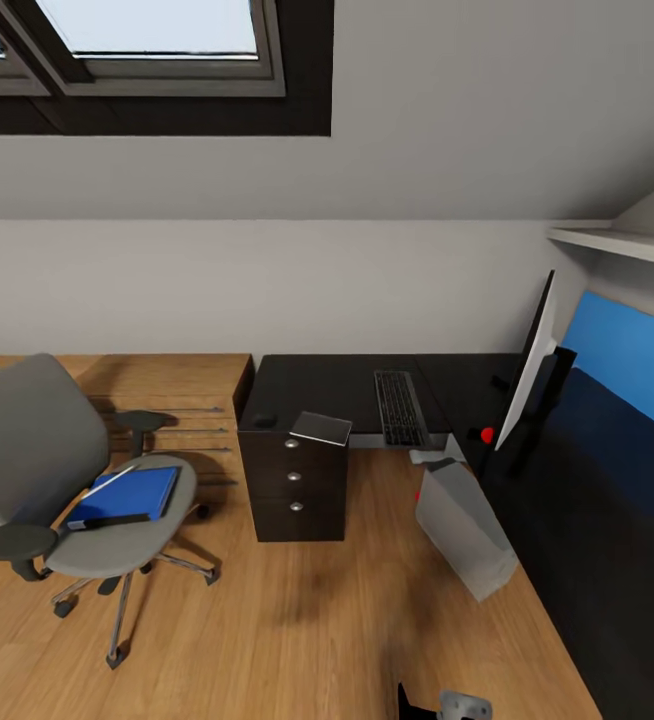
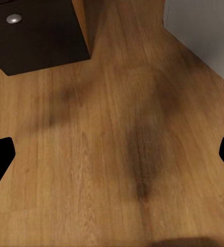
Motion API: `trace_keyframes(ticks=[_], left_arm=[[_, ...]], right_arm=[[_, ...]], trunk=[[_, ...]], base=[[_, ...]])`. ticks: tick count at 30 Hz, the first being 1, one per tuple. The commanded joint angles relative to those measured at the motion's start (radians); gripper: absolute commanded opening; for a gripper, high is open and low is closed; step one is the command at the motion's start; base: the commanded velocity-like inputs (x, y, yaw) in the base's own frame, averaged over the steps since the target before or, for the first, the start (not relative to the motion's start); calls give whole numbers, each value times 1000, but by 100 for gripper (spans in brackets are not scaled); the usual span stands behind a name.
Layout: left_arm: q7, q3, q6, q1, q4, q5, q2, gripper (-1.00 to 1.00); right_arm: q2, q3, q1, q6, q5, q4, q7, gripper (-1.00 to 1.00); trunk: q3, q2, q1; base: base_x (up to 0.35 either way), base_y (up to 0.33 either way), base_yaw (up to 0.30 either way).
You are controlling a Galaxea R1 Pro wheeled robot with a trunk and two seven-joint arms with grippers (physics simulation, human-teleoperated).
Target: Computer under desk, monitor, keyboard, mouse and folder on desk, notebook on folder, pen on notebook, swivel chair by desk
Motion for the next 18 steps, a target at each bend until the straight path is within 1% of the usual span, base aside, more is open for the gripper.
trace_keyframes(ticks=[1, 7, 11, 13, 18], left_arm=[[8, -9, -1, -1, -1, 10, 1, 100], [8, -9, -11, -1, 2, 9, 3, 100], [8, -8, -40, -1, 6, 9, 2, 100], [8, -9, -66, -1, 14, 9, 0, 100], [8, -10, -94, -1, 24, 8, -1, 100]], right_arm=[[0, 8, -1, -3, -10, 1, -1, 100], [0, 8, -1, -3, -10, 1, -1, 100], [0, 8, -1, -3, -10, 1, -1, 100], [0, 8, -1, -3, -10, 1, -1, 100], [0, 8, -1, -3, -11, 1, -1, 100]], trunk=[[2, 6, -4], [21, 48, -27], [33, 76, -42], [40, 90, -50], [55, 125, -69]], base=[[0, 0, 0], [0, 0, 0], [0, 0, 0], [0, 0, 0], [0, 0, 0]])
